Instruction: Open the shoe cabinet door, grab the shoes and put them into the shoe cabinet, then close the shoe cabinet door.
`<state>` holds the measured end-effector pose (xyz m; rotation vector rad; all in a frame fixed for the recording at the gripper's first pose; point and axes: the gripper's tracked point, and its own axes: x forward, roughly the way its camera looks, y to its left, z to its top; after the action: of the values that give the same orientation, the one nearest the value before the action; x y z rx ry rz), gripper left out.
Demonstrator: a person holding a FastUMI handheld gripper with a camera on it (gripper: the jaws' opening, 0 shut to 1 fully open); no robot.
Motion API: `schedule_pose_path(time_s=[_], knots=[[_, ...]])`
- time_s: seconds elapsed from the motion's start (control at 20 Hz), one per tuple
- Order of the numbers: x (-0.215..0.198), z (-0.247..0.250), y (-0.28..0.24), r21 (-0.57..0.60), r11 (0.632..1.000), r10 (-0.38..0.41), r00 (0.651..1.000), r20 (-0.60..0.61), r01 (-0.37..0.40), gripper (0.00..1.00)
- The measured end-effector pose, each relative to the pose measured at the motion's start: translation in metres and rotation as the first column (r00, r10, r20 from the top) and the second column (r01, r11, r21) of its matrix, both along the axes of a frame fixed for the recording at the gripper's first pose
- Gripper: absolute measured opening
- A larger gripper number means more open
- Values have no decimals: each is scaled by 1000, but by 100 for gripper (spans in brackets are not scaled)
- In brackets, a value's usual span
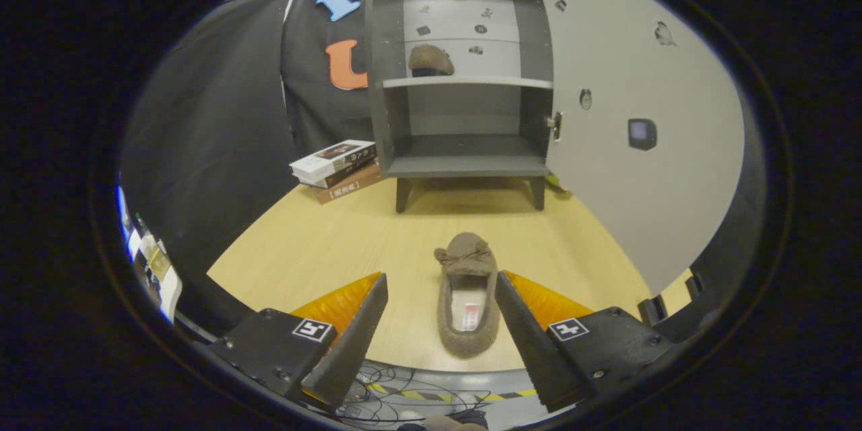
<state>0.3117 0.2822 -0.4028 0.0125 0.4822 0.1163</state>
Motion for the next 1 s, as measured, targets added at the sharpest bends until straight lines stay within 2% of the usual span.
schedule_pose_path(time_s=[0.4,0.75,1.0], knots=[[67,-69,15,42,999,8,990,-143,-2,100],[112,-89,19,90,996,6,977,-212,13,100],[134,-88,18,85,996,2,984,-179,14,100]])
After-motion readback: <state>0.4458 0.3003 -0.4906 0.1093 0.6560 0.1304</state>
